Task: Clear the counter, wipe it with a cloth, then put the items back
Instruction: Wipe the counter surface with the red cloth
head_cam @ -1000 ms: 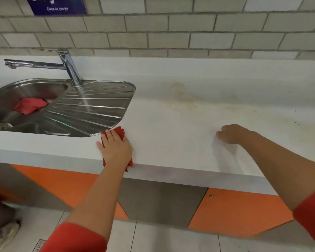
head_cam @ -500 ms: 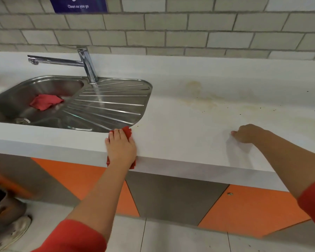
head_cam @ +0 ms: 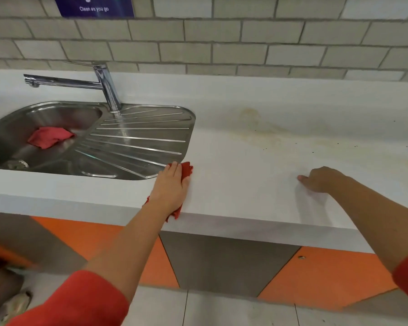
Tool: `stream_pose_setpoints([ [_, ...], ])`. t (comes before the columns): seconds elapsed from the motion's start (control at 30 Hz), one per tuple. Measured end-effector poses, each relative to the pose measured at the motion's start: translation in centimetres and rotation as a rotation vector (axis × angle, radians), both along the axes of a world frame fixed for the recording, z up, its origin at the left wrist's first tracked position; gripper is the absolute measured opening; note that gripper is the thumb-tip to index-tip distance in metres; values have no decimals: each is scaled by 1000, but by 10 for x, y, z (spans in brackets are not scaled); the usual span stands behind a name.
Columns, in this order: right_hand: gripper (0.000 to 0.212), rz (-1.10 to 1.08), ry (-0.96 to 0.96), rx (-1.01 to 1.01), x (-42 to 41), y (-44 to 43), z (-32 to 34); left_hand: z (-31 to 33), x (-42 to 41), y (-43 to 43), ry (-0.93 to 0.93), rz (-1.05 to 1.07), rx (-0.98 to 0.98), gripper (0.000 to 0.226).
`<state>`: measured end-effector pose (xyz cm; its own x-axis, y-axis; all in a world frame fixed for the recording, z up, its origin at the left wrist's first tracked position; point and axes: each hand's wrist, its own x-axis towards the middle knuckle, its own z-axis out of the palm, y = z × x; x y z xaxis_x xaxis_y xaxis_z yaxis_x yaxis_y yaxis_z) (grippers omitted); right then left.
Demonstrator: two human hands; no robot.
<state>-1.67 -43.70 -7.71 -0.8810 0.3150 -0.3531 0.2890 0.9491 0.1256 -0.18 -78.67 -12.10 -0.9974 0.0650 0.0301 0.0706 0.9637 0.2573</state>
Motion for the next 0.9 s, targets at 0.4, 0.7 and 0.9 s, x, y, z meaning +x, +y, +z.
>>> stream_pose_setpoints([
  [0.4,59,-7,3,-7,-5,-2,-1,3,-1,42,-20,-145,-27,56],
  [0.7,63,-48,2,-30,5,-1,-2,1,-14,19,-9,-109,-16,52],
  [0.9,63,-36,26,-50,3,2,-5,-11,22,26,34,-3,-59,55],
])
